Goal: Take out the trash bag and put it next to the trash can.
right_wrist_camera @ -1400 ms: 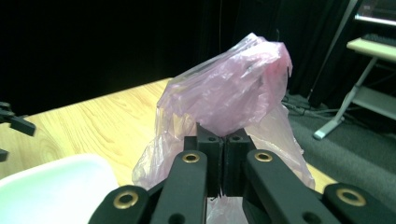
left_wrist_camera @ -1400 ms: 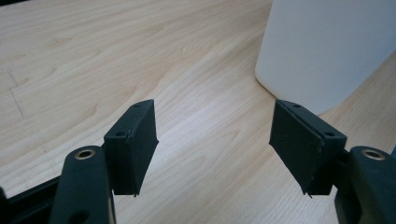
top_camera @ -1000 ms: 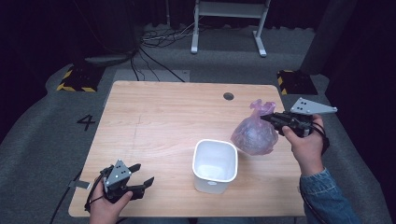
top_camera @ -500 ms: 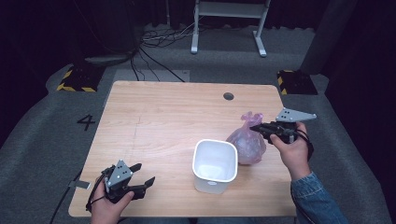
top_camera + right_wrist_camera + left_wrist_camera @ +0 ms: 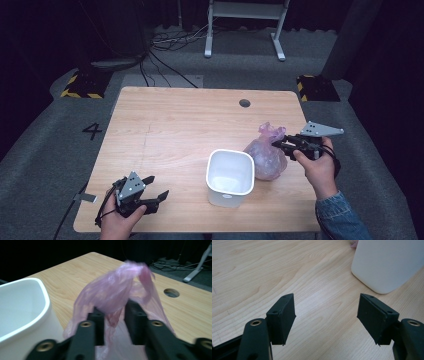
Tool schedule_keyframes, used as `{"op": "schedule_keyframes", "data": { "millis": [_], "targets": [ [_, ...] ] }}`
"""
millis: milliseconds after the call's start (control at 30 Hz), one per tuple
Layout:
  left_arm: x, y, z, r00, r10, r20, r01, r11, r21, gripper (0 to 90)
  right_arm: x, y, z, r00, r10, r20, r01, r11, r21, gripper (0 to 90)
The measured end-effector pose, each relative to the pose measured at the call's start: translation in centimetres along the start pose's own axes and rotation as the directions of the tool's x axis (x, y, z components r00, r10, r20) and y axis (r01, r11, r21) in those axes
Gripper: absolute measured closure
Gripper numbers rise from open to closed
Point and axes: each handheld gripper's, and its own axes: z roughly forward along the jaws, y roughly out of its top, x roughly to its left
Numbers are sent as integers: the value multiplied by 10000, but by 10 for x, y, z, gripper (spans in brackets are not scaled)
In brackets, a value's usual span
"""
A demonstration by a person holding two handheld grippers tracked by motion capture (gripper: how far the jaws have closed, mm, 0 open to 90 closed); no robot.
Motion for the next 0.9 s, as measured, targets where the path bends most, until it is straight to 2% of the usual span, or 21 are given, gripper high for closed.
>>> {"op": "schedule_keyframes", "data": {
  "millis": [133,233,467,633,900],
  "targets": [
    [0,0,2,10000,-75,32,75,10000,-17,303,4,-2,-12,9990,-157,414,160,9999,-58,489],
    [0,-1,3,10000,-89,-10,89,10000,-7,306,5,-4,-19,9988,-235,429,229,9996,142,445],
    [0,-1,5,9999,-112,21,112,9999,-2,306,6,-15,-38,9986,-375,383,359,9985,403,414],
    [1,-2,7,9999,-150,-3,150,9999,26,307,4,-25,-51,9949,-585,823,526,9960,721,414],
    [4,-4,7,9996,-264,-99,264,9996,68,307,-4,-43,-61,9936,-307,1088,200,9949,988,387]
  ]
}}
